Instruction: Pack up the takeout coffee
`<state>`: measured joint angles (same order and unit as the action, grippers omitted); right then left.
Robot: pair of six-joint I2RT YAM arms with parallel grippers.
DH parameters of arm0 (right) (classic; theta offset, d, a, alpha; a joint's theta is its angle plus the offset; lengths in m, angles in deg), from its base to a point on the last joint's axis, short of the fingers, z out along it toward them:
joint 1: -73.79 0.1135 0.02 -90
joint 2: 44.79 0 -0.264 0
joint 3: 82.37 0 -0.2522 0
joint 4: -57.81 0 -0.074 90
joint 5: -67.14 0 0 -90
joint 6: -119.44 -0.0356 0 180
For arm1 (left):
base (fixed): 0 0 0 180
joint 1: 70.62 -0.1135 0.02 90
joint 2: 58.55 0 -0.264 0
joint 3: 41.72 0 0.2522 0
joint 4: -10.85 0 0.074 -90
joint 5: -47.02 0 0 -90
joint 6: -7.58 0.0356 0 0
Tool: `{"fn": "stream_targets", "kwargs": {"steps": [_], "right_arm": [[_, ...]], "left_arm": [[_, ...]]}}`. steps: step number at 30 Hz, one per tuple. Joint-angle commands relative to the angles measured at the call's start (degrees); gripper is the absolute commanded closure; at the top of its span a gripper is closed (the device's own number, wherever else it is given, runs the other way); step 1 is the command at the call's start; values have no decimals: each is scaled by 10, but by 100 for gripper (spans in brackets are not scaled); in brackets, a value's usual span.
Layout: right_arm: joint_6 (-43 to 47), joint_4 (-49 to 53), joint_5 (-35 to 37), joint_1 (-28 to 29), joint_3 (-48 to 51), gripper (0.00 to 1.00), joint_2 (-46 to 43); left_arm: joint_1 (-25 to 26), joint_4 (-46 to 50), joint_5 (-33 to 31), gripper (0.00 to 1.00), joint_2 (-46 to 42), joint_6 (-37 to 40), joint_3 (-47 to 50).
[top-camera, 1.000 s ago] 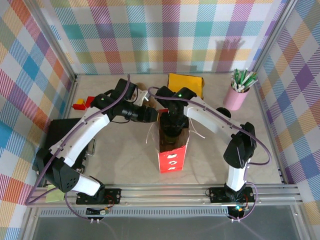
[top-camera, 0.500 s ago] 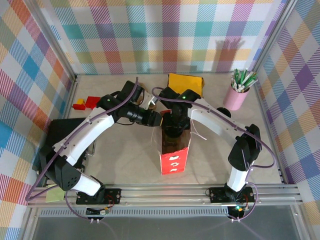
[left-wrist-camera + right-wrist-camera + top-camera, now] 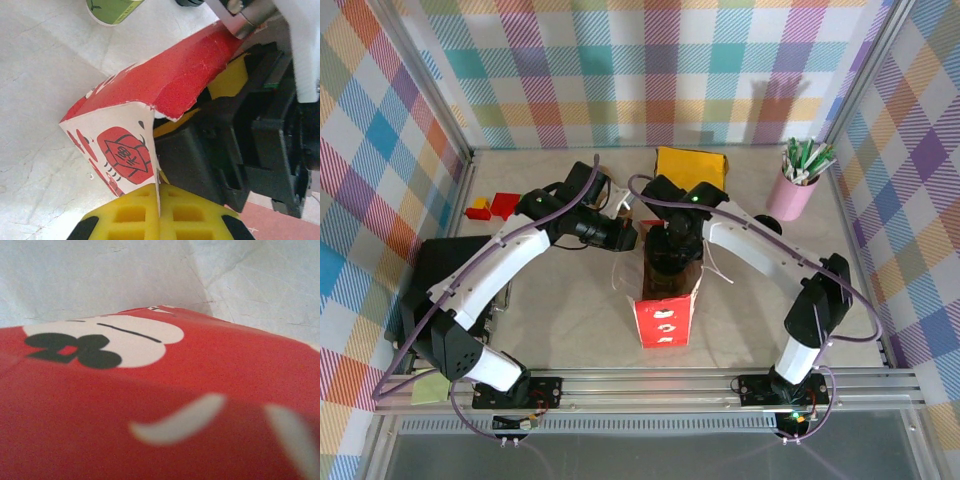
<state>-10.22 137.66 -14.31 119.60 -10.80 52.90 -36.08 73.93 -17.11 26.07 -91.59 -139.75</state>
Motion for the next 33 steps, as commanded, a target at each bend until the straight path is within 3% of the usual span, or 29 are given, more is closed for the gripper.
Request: {"fn": "stream_targets", "kwargs": {"steps": [1, 16, 33], "right_arm": [[14, -22, 9, -1, 22, 34, -39], [48, -72, 30, 7, 85, 34, -84], [68, -73, -7, 7, 42, 33, -17]], "left_arm": [[5, -14, -14, 100, -35, 20, 6], [31, -34, -55, 100, -68, 43, 32], [26, -93, -86, 100, -67, 8, 76]]}}
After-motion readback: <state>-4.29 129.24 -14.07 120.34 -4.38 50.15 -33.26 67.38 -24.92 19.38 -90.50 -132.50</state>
